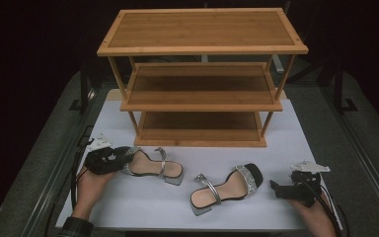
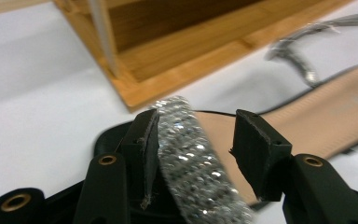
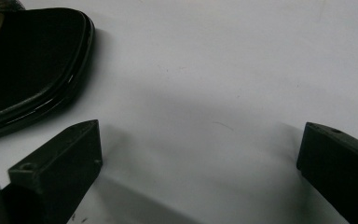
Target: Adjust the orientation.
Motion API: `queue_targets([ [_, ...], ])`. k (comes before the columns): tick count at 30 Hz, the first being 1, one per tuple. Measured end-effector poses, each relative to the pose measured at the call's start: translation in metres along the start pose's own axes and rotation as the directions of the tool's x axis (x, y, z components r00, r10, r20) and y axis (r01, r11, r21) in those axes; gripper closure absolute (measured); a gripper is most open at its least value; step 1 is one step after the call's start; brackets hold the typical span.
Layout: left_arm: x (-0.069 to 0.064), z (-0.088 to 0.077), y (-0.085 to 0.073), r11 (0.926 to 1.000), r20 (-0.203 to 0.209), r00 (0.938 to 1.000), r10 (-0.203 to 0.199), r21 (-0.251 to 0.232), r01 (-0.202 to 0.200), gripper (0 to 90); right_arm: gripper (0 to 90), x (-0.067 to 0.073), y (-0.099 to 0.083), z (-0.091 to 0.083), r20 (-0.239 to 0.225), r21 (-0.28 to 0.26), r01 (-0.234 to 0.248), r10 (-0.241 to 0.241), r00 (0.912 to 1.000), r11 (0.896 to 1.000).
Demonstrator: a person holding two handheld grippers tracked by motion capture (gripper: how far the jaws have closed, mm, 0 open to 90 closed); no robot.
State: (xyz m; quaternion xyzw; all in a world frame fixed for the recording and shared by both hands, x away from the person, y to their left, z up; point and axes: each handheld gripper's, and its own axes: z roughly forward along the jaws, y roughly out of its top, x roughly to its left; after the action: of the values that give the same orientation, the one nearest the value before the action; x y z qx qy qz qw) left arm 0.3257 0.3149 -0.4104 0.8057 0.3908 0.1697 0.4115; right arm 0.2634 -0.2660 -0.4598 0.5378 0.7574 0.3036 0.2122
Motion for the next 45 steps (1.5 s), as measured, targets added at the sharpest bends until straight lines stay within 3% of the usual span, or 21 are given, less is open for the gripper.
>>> queue_targets([
  [4,-0.013,-0.005,0.002,0.999,0.032,0.9985,0.043,-0.008,-0.043,49.9,0.0,0.0,0.0,0.0,0.001,-0.002,0.001,-0.001,1.0,1.0],
  [5,-0.022,-0.007,0.003,0.9977,0.058,0.9962,0.064,-0.024,-0.063,49.9,0.0,0.0,0.0,0.0,0.001,-0.001,-0.001,0.001,1.0,1.0],
  [10,-0.045,-0.008,0.005,0.9951,0.136,0.9867,0.089,-0.054,-0.083,50.1,0.0,0.0,0.0,0.0,0.001,-0.003,-0.001,0.001,1.0,1.0],
  [14,-0.06,-0.005,0.004,0.9913,0.168,0.9774,0.128,-0.052,-0.121,50.4,0.0,0.0,0.0,0.0,0.0,-0.002,-0.001,0.001,1.0,1.0],
  [16,-0.066,-0.005,0.003,0.9895,0.191,0.9714,0.141,-0.058,-0.133,51.5,0.0,0.0,0.0,0.0,0.001,-0.003,0.0,0.0,1.0,1.0],
  [18,-0.068,-0.004,0.003,0.9896,0.202,0.9695,0.139,-0.065,-0.128,51.9,0.0,0.0,0.0,0.0,0.001,-0.003,0.0,0.0,1.0,1.0],
  [19,-0.073,-0.003,0.003,0.9886,0.224,0.9637,0.145,-0.071,-0.133,52.6,0.0,0.0,0.0,0.0,0.001,-0.003,0.0,0.0,1.0,1.0],
  [27,-0.089,0.014,0.003,0.9833,0.264,0.9471,0.182,-0.045,-0.176,59.7,0.0,0.0,0.0,0.0,0.0,-0.003,0.0,0.0,1.0,1.0],
  [31,-0.091,0.018,0.004,0.9797,0.271,0.9415,0.2,-0.041,-0.196,73.3,0.0,0.0,0.0,0.0,0.0,-0.003,-0.001,0.001,1.0,1.0],
  [35,-0.089,0.014,0.006,0.9774,0.264,0.9413,0.21,-0.039,-0.208,84.7,0.0,0.0,0.0,0.0,0.0,-0.003,-0.001,0.001,1.0,1.0],
  [40,-0.087,0.008,0.004,0.9776,0.267,0.9408,0.209,-0.033,-0.208,85.7,0.0,0.0,0.0,0.0,0.0,-0.003,-0.001,0.001,1.0,1.0],
  [45,-0.083,-0.008,-0.004,0.9785,0.256,0.9449,0.204,-0.024,-0.205,85.8,0.0,0.0,0.0,0.0,0.001,-0.003,0.0,0.0,1.0,1.0],
])
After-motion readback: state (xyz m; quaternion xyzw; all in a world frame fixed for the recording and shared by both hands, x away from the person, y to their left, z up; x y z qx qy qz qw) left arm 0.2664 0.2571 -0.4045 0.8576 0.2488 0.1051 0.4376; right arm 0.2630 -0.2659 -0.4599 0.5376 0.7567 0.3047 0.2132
